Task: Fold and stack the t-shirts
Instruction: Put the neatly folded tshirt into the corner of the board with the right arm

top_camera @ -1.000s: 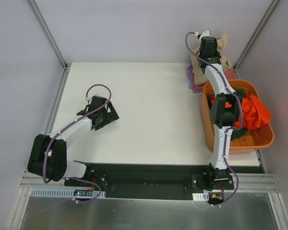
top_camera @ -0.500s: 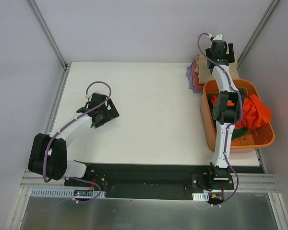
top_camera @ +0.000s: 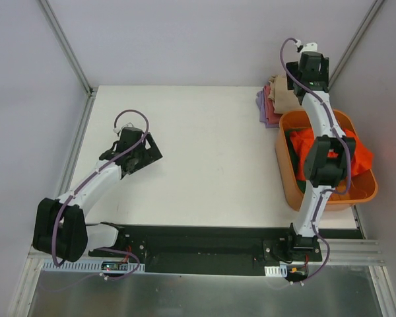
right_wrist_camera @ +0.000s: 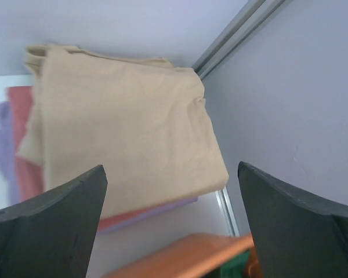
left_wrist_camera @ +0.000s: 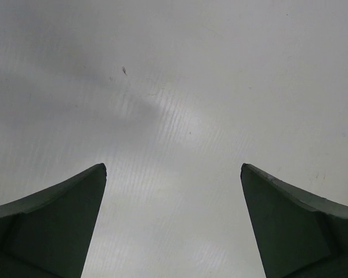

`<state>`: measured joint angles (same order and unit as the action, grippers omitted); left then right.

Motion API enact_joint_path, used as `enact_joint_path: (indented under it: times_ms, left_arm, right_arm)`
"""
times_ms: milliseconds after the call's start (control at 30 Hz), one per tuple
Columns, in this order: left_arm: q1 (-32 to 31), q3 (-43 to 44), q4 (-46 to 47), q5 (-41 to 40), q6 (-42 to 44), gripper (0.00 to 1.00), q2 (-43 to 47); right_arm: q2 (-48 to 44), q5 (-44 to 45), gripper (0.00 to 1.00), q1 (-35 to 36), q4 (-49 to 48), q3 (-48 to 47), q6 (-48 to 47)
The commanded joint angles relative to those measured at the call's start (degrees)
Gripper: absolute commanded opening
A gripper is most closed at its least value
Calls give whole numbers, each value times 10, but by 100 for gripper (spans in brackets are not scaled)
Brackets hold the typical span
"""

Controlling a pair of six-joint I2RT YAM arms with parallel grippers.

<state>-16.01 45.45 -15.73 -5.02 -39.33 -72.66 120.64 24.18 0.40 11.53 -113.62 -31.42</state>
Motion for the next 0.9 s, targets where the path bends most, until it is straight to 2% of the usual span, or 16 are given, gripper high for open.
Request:
enact_joint_path:
  times_ms: [0,133,233,467,633,700,867]
  left_arm:
    - [5,-19,-4,-9,20,99,54]
    - [5,-41,-4,-12,21,99,106]
    - [5,-55,-5,-25,17,99,146]
    - [5,-77,-4,-20,21,99,198]
    - [5,-84,6,-14,19,99,212]
    - [5,-86,15,-12,22,99,214]
    - [5,-100,21,-13,23,99,228]
  right_arm:
    - [-157,-83,96,19,15,73,72]
    - [-274,-148,96,64,26,202,88]
    - [-353,-145,96,119,24,305,109]
    - [-541,-198,96,203,-97,573,257]
    - [-617,-259,96,228,-146,689,342]
    - [-635,-245,96,228,-160,717,380]
    - [-678,-207,96,228,-180,768,387]
